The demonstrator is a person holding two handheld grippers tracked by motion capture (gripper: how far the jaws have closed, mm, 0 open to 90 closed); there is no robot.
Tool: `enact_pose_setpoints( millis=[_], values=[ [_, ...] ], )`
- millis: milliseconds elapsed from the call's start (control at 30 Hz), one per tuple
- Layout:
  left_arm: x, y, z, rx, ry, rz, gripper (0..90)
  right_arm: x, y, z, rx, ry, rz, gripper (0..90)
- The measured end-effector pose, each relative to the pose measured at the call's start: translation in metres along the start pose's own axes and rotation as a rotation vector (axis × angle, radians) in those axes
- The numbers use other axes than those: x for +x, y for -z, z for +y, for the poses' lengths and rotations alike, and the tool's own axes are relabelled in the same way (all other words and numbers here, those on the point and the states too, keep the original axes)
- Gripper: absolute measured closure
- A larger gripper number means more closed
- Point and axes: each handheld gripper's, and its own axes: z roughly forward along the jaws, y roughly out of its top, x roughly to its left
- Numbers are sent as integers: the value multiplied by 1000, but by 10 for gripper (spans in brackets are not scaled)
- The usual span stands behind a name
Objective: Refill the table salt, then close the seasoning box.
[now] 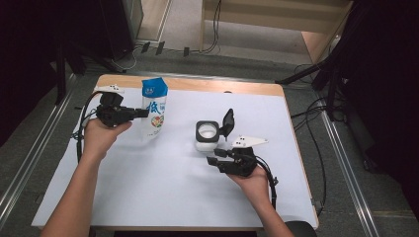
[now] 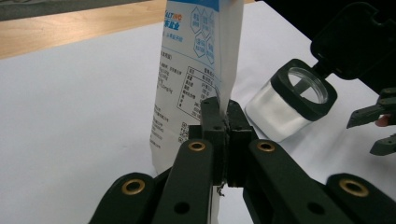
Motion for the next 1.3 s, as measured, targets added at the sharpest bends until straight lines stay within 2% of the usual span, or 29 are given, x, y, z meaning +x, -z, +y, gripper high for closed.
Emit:
enact_pose_setpoints(
  millis=[100,200,400,467,567,700,833,1000,1067,1200,1267,1300],
  values=[
    [5,-3,-1,-17,13,-7,900,0,1,-1,6,10,-7,550],
    [9,-7,-1,-21,12,-1,900,-3,2,-2,7,-2,-15,550],
    [19,-18,-8,0,32,14,900,-7,6,-4,3,-16,-29,549],
    [21,-17,-10,-15,46,-3,900,-9,7,-4,0,-18,-36,550],
    [22,-15,-12,-10,42,6,900,-11,9,-4,-10,-20,-40,549],
    [19,-12,-18,1,28,15,900,-14,13,-3,-19,-36,-48,550],
    [17,-10,-24,-4,36,9,900,-17,14,-3,-19,-33,-53,549],
    [12,-7,-31,2,10,17,898,-20,16,-3,-22,-32,-61,549],
    [11,-6,-35,-1,11,11,888,-21,17,-3,-23,-43,-63,550],
    [8,-3,-43,-13,39,19,870,-23,16,-2,-23,-46,-66,550],
    [8,-2,-45,-3,35,18,868,-23,15,-2,-24,-42,-67,550],
    [7,-1,-46,-1,28,32,866,-23,15,-2,-25,-42,-67,549]
  ],
)
